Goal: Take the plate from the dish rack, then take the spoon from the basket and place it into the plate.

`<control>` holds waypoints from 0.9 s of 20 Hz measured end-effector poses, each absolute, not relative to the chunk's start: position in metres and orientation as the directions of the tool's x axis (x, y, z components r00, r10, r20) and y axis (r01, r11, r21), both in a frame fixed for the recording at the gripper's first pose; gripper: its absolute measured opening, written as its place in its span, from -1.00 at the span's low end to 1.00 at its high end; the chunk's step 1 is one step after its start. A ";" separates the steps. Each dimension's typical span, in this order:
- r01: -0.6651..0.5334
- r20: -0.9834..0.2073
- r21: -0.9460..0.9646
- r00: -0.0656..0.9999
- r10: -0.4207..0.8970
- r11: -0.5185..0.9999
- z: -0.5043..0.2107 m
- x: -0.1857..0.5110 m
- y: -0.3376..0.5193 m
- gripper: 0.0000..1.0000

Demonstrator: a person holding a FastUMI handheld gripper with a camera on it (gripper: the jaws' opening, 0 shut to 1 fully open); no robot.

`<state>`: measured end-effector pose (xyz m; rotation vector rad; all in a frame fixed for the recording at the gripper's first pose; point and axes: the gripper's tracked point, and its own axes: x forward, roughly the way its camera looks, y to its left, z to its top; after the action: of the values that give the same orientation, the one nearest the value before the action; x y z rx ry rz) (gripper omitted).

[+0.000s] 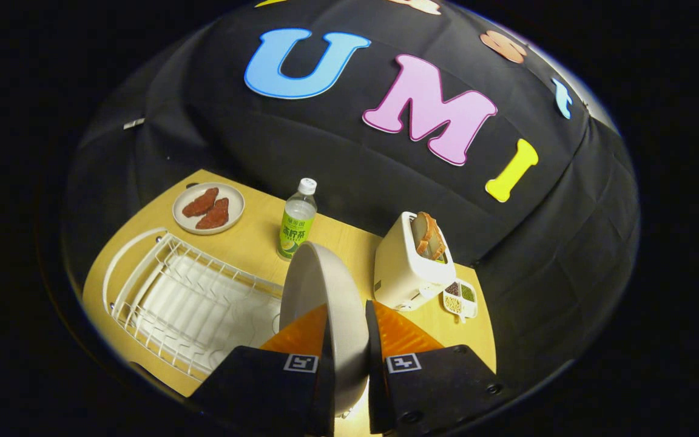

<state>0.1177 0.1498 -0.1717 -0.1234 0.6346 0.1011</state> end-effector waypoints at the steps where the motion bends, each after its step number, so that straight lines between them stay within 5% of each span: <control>1: -0.130 -0.587 -0.057 0.806 0.072 0.990 -0.166 0.116 0.146 -0.48; 18: -0.143 -0.596 0.398 0.710 0.374 0.906 -0.172 -0.012 0.046 -0.48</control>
<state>-0.0120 0.0464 -0.1718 0.3376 0.7280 0.2926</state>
